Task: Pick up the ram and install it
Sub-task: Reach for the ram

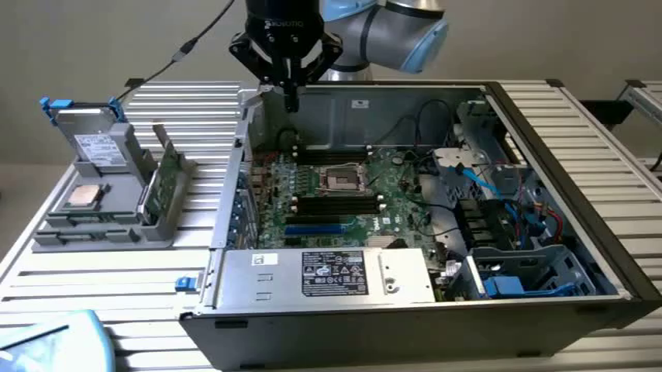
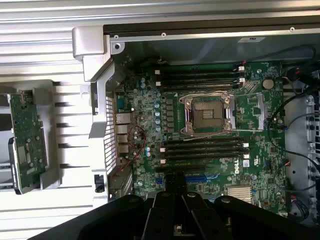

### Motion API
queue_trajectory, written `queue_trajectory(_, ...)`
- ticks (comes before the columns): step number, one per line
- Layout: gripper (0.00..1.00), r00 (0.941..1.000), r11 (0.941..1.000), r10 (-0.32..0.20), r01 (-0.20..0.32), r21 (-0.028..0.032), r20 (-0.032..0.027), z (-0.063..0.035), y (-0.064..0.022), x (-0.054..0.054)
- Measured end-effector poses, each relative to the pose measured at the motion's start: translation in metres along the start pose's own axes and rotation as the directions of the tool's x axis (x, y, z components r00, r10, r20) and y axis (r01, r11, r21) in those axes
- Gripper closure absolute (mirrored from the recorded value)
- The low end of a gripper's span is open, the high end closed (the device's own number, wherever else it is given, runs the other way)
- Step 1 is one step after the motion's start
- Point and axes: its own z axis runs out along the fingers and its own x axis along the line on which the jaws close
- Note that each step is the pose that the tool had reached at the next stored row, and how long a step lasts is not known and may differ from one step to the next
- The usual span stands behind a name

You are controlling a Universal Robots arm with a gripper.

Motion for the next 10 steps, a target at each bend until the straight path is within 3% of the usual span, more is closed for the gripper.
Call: queue_trajectory(10,0.89,1.0000,1.0000,0.000,0.000,0.0000,0.0000,0.0000,0.0000,0.0000)
